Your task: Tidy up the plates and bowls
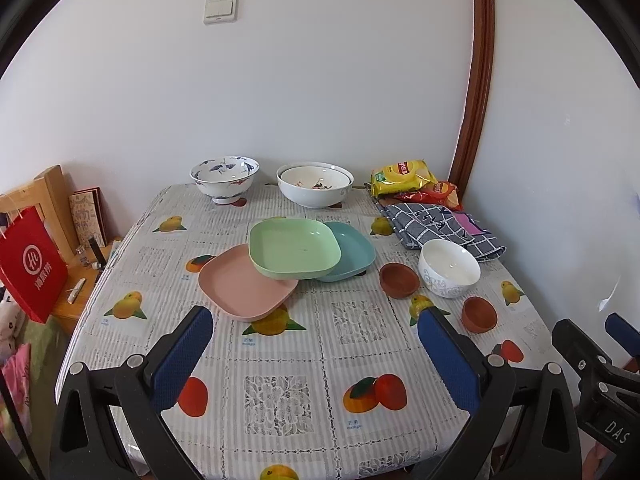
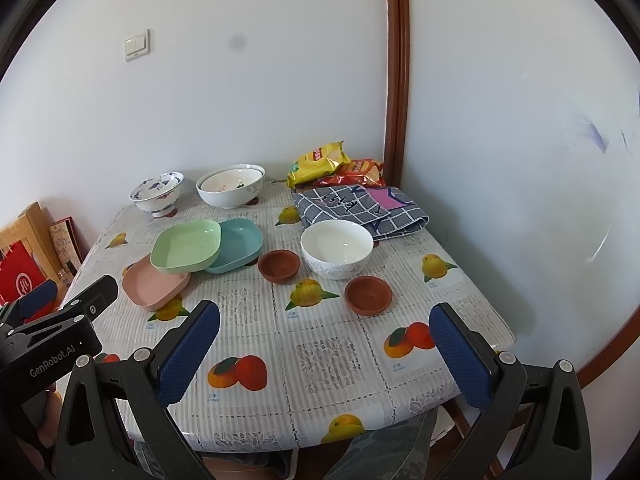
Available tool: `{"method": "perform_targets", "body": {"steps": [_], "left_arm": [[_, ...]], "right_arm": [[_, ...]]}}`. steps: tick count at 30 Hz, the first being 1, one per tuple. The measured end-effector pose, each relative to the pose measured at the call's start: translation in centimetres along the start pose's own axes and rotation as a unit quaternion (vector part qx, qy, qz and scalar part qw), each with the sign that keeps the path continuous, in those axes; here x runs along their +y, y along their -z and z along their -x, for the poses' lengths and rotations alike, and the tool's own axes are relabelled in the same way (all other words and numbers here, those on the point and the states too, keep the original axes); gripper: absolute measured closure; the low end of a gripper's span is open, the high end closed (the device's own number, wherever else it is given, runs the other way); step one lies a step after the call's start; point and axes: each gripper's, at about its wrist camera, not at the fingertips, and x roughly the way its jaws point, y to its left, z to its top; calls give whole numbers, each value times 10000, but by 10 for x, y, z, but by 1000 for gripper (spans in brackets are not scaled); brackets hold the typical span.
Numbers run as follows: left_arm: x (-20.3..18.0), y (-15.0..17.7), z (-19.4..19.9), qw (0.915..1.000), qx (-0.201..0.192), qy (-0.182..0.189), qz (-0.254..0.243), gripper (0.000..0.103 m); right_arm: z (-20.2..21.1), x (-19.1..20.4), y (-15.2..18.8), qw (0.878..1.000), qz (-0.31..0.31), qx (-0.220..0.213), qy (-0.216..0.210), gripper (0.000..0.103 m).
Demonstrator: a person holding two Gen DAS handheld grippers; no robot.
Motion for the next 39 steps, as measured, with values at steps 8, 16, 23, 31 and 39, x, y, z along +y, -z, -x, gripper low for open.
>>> {"method": "perform_targets", "body": {"steps": [8, 16, 23, 31, 39], "left_arm": [[11, -9, -21, 9998, 102, -36, 135, 0], [31, -20, -54, 9989, 348, -62, 303, 1], [54, -25, -92, 9971, 548, -215, 477, 5], [72, -33, -134, 9942, 832, -358, 571, 9], [86, -49, -174, 9931, 967, -379, 537, 20]], "right_arm": [[-19, 8, -8, 9999, 94, -93, 30, 0], [-46, 19, -20, 9999, 53, 78, -113, 0], [-79, 42, -27, 9982, 45, 347, -494, 1], [-128, 73, -40, 9947, 150, 621, -809, 7], [-180, 96, -49, 9895, 135, 970, -1066, 25]]}}
